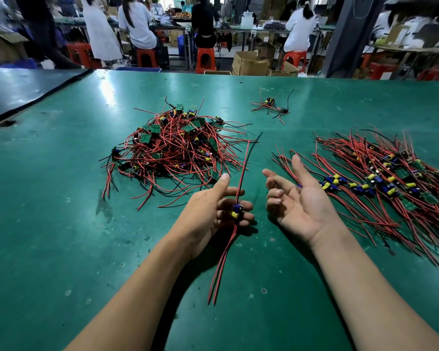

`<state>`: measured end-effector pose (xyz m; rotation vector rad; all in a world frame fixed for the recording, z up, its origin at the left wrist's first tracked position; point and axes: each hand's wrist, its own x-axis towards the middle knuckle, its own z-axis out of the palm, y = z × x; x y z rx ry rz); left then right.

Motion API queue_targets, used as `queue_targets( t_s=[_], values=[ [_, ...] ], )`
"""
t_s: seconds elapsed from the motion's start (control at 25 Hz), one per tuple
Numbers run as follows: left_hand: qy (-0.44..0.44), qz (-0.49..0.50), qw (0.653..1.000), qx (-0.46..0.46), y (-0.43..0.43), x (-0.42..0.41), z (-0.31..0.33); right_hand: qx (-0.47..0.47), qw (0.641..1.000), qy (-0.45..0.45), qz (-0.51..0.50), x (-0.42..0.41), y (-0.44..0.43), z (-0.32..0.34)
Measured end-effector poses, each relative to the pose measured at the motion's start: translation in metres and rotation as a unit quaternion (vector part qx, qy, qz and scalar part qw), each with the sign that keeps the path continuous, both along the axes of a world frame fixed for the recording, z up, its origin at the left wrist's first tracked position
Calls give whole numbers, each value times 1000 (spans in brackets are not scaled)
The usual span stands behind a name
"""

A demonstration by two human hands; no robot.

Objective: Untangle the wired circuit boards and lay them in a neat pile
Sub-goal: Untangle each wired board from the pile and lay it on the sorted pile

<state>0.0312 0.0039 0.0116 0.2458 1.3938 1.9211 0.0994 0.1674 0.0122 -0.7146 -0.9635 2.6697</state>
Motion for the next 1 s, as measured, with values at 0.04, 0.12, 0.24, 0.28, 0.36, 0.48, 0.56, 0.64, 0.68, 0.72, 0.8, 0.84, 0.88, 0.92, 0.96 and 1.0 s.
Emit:
queue_targets(
  t_s=[0.04,0.12,0.24,0.28,0.36,0.48,0.56,0.64,0.68,0.72,0.8,0.84,0.88,0.92,0.96,1.0],
  values=[
    [-14,3,1000,8,1,-1,0,-2,1000,-2,-3,0,1,0],
    [-29,-1,999,27,0,-1,1,11,1000,-11,-12,-1,1,-1],
    [-13,-25,998,49,-5,-3,0,125,991,-40,-24,-5,-3,-6],
    [-16,-25,997,65,-7,-4,-1,204,978,-50,-22,-6,-6,-8],
    [-28,-5,994,106,-8,-7,-2,385,921,-59,3,-4,-16,-13],
    [-27,28,986,163,-7,-10,2,509,858,-12,65,-1,-32,-18],
    [-8,51,986,156,-8,-13,4,463,881,20,94,1,-40,-18],
    [8,68,989,133,-9,-15,6,481,871,21,101,0,-39,-16],
    [9,74,989,127,-9,-15,6,486,867,24,109,0,-40,-14],
    [5,81,989,126,-9,-15,6,480,869,30,118,0,-41,-13],
    [-10,93,986,136,-9,-15,6,462,876,51,129,1,-45,-11],
    [-13,95,986,140,-9,-15,5,466,874,62,122,1,-47,-10],
    [-13,94,986,139,-9,-15,5,475,871,70,104,1,-48,-10],
    [-13,91,986,137,-9,-15,4,478,871,75,81,0,-49,-10],
    [-19,85,986,140,-9,-15,4,478,873,75,59,-2,-48,-9],
    [-31,75,985,151,-8,-14,4,467,880,76,39,-4,-47,-8]
  ],
)
